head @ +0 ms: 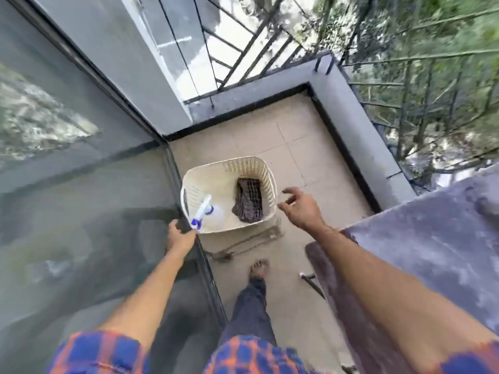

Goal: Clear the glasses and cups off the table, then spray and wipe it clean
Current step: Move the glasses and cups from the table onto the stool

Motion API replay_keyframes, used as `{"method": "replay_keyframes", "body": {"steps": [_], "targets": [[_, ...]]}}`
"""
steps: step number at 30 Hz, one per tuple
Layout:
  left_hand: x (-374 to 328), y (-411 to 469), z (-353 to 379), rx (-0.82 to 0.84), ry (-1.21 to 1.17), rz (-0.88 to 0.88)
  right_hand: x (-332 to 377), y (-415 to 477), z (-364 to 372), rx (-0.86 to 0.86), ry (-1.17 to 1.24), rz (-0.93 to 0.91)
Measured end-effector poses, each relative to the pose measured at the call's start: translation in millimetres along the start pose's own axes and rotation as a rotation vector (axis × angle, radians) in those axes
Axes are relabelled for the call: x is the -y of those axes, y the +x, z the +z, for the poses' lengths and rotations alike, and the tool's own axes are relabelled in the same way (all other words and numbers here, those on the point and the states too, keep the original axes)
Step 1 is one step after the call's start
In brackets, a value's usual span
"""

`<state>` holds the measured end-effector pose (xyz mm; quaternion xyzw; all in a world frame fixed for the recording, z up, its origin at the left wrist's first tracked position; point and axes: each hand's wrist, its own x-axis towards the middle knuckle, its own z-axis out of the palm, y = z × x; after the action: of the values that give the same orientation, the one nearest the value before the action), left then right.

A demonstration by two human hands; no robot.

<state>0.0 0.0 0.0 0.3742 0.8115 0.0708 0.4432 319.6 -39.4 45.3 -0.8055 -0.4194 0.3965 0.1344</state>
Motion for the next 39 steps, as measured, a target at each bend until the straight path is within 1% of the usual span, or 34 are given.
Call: {"method": "replay_keyframes", "body": {"steps": [2,5,6,8,10,13,16,19,23,26,30,33,37,39], "targets": [[2.0,21.2,1.1,0.073,-0.068,-0.033,11.8,25.7,12.2,0.063,-0.008,0.047],[-2.0,33.9,7.2,0.229,-0.197,-0.088,18.7,51.7,30.2,0.092,-0.019,0.083],[-4.4,39.5,7.9,0.244,-0.228,-0.080,19.5,60.0,38.8,0.087,-0.017,0.091],[-8.4,46.6,10.4,0.238,-0.273,-0.044,17.6,68.7,50.4,0.038,-0.011,0.105],[-8.1,51.9,10.3,0.233,-0.299,-0.019,14.3,74.1,57.2,-0.050,-0.017,0.127],[-8.6,55.1,5.0,0.203,-0.308,0.006,14.5,72.0,58.4,-0.128,-0.028,0.107],[-16.9,49.0,-3.8,0.190,-0.323,0.011,23.4,60.6,47.2,-0.178,0.013,0.056],[-40.4,28.7,-21.8,0.186,-0.330,0.068,36.6,42.9,22.5,-0.243,0.063,0.016],[-85.5,-6.0,-48.8,0.237,-0.280,0.212,46.4,5.2,-27.4,-0.362,0.154,-0.028],[-125.6,-45.3,-57.7,0.287,-0.257,0.305,40.2,-31.4,-65.8,-0.446,0.199,-0.066],[-171.0,-91.8,-46.2,0.443,-0.187,0.448,5.4,-90.0,-109.5,-0.576,0.271,-0.025],[-193.6,-134.8,-20.8,0.551,-0.051,0.583,-37.1,-145.8,-123.4,-0.682,0.353,0.058],[-210.2,-191.0,28.1,0.695,0.139,0.695,-92.4,-231.6,-120.9,-0.816,0.436,0.219],[-211.2,-214.9,53.0,0.749,0.218,0.703,-116.4,-269.4,-111.8,-0.861,0.469,0.309]]}}
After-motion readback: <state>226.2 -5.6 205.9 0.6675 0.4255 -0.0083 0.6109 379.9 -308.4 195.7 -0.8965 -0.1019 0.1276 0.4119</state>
